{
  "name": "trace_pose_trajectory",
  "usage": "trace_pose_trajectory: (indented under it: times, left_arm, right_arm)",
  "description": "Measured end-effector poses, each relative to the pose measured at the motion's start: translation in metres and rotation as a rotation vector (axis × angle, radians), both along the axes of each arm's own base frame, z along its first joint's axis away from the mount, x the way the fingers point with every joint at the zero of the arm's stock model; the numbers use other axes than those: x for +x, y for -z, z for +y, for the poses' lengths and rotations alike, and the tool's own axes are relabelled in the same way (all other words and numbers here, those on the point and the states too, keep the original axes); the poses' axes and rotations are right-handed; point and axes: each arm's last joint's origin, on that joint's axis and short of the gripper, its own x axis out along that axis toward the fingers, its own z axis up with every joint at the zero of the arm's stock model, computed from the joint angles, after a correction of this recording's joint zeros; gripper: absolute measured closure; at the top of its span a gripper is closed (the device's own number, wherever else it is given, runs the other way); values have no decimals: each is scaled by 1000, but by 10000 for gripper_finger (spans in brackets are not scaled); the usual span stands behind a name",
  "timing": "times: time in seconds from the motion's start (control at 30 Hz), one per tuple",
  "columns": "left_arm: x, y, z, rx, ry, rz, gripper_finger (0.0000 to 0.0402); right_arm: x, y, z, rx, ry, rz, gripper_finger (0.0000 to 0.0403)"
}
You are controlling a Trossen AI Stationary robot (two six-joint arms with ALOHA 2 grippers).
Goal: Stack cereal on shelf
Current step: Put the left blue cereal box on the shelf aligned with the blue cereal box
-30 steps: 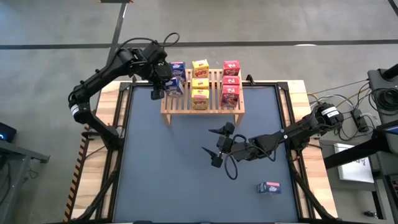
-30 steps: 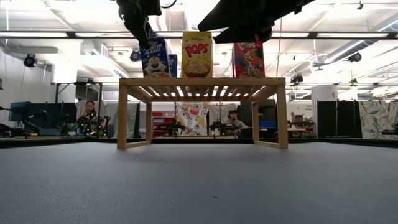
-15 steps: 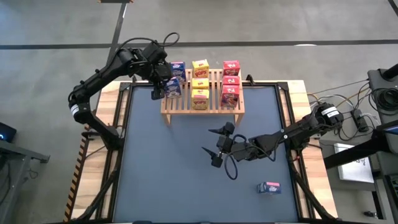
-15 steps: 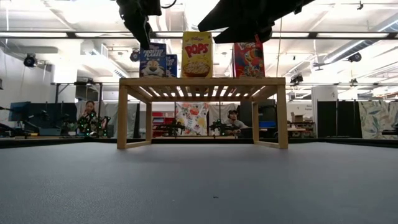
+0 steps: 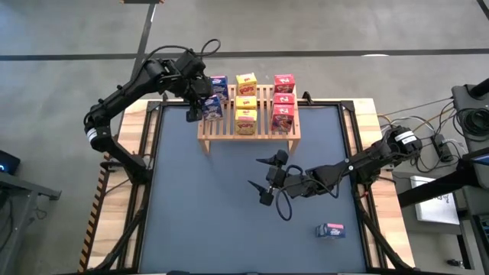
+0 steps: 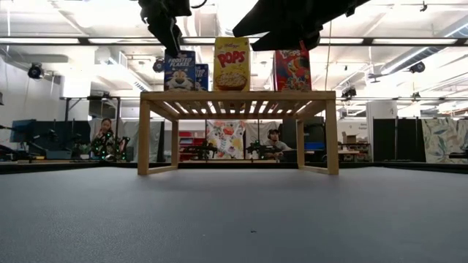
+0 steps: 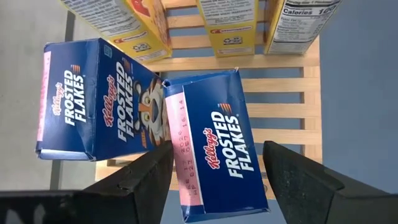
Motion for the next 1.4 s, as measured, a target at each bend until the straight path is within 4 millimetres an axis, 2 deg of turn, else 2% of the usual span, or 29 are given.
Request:
trace_pose_trajectory:
  times: [0.63,0.73,1.1,1.23,1.4]
  left_arm:
    - [3,-1,-2,4,51,-17,172]
    - [4,-2,-2,16,59,-36,184]
    - [6,-2,-1,15,54,-49,265]
    - [6,-2,-1,13,50,-51,267]
    - [8,-3,0,28,49,-73,251]
  right_arm:
    - [0,0,0,-11,-2,8,35]
    - [0,0,0,-10,-2,7,35]
    - [0,0,0,-8,-2,7,35]
    - [0,0,0,-8,-2,7,35]
    - [0,0,0,-4,0,5,35]
